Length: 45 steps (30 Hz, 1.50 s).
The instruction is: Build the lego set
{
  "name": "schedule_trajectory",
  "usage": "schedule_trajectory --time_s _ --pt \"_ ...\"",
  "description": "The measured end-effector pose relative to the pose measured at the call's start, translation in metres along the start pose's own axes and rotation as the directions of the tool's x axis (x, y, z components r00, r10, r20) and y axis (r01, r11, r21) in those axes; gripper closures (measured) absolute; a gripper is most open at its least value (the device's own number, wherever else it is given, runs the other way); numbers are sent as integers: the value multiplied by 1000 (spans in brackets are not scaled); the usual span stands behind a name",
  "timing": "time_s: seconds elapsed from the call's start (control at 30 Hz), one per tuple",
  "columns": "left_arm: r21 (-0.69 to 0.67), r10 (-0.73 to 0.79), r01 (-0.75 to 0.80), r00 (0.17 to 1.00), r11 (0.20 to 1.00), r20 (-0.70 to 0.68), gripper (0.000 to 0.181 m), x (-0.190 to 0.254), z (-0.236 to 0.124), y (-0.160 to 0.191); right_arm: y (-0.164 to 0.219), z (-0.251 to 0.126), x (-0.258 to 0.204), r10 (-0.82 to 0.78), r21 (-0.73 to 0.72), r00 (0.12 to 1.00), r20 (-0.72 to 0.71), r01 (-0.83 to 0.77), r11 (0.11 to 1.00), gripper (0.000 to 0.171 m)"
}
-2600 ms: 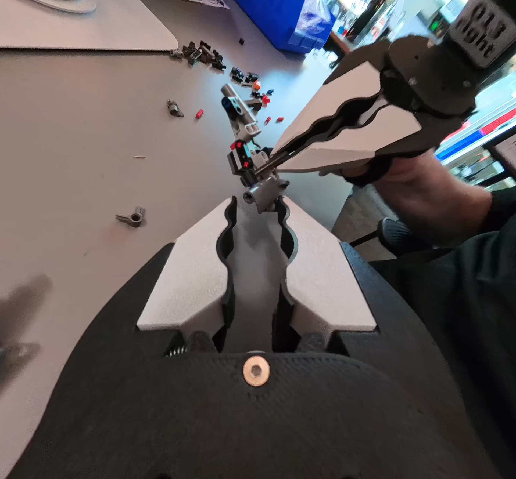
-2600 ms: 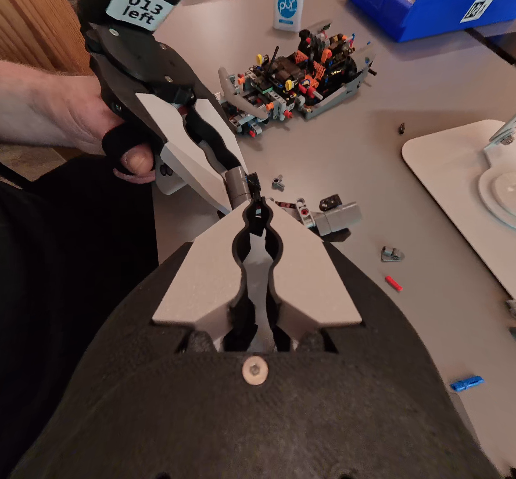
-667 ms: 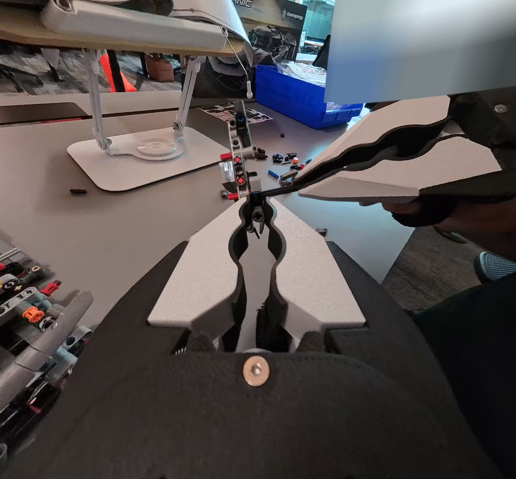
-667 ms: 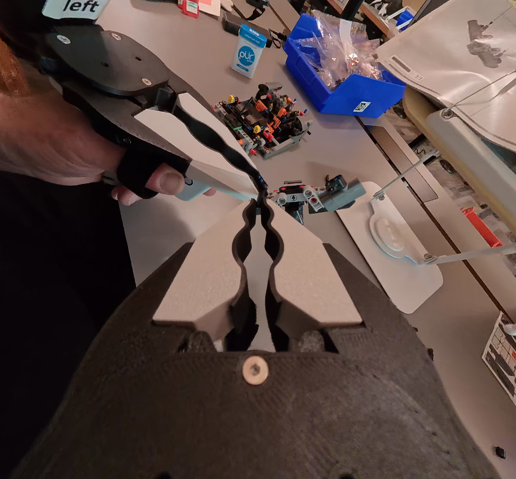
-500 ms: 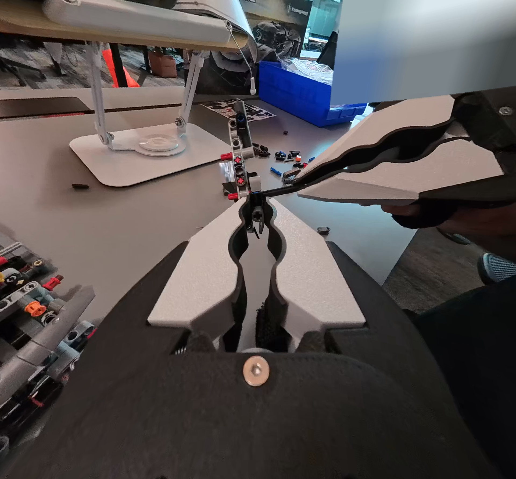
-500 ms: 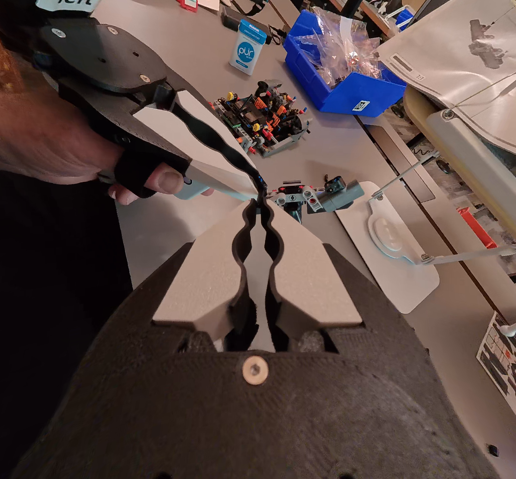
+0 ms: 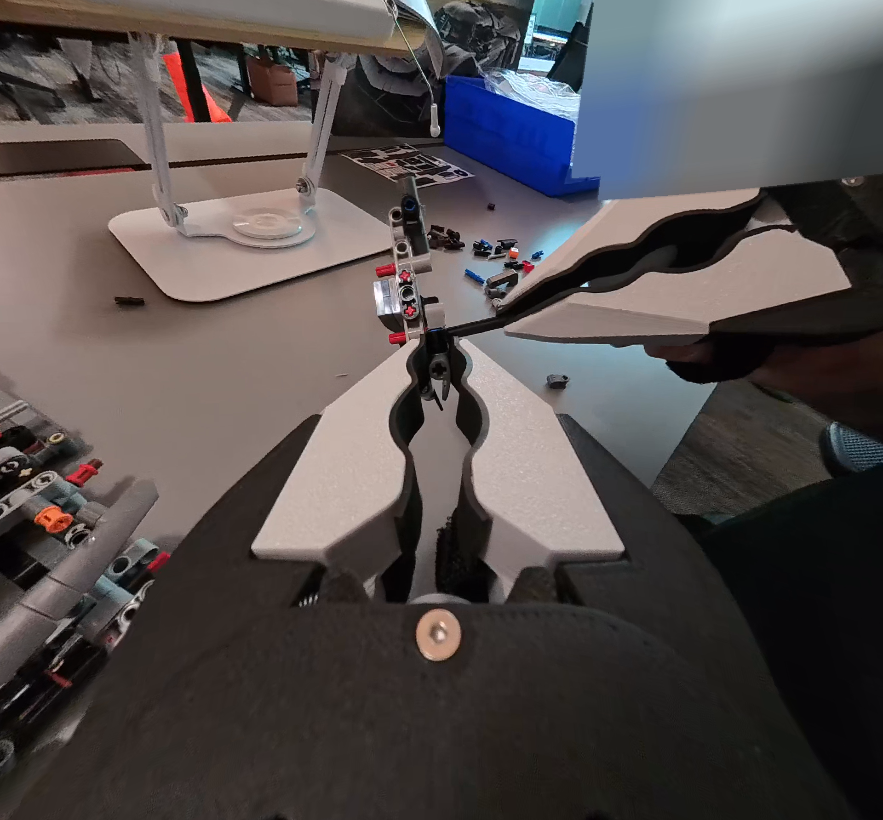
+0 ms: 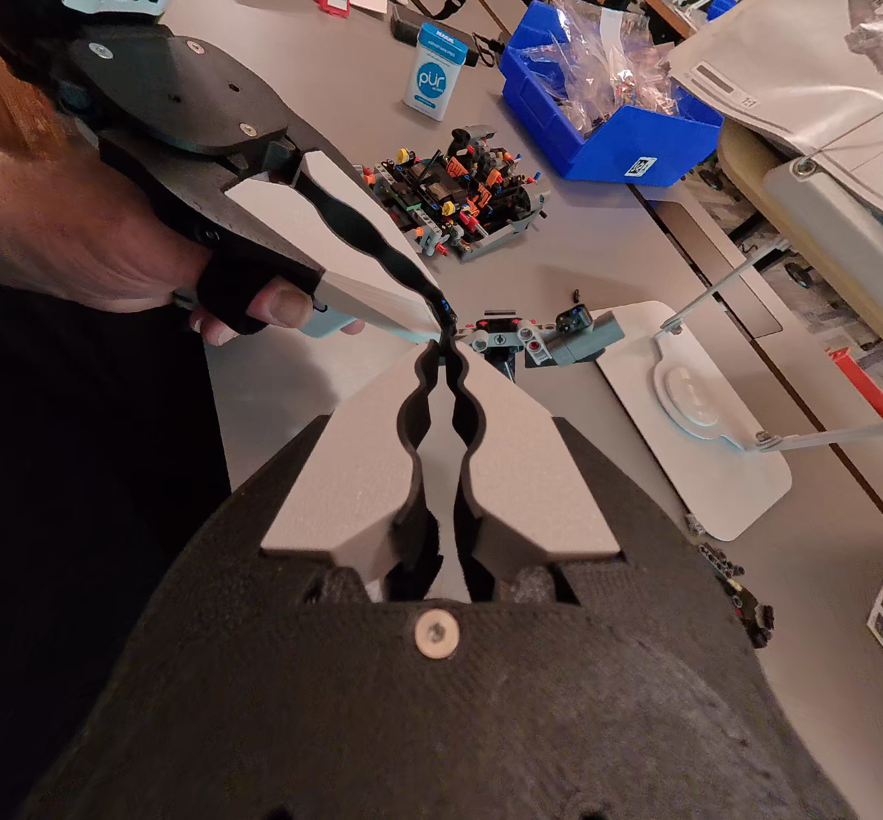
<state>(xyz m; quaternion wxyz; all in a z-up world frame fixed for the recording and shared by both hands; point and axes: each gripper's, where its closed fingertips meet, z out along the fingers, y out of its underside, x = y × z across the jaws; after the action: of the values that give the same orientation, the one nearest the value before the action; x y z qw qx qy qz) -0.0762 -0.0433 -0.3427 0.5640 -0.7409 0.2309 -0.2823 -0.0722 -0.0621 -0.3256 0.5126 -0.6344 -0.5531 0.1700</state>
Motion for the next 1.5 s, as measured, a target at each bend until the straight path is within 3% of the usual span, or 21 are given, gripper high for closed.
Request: schedule_trajectory --time_s 0.27,0.57,0.73,0.8,0.9,1.07,1.3,1.4,1.5 --pt "11 -47 47 998 999 -31 176 0 0 -1 0 1 0 21 12 1000 15 -21 1000 171" --pt "-25 76 -75 997 997 20 176 -2 3 0 5 6 2 -5 -17 1000 7 5 1000 171" --pt "-19 45 -45 999 999 -16 175 -3 5 -1 3 5 5 -15 -24 1000 -5 15 1000 171" --pt "-34 -13 11 998 999 -59 173 -2 6 2 8 5 5 24 -68 999 48 -21 997 170" --pt "-69 -13 10 999 998 -45 151 -1 8 4 19 -1 8 127 -159 982 140 -104 982 170" --pt "-146 -39 26 996 989 -86 145 5 8 16 37 -11 5 237 -331 935 263 -143 933 170" --pt "-270 -96 53 985 961 -146 146 13 1 37 63 -6 -6 246 -561 884 397 22 827 170" --pt "-323 -86 31 984 946 -156 146 14 -1 47 66 7 -16 205 -589 880 427 99 802 169" --pt "-338 -83 28 985 941 -151 145 11 -2 51 58 11 -11 182 -575 895 408 97 812 147"
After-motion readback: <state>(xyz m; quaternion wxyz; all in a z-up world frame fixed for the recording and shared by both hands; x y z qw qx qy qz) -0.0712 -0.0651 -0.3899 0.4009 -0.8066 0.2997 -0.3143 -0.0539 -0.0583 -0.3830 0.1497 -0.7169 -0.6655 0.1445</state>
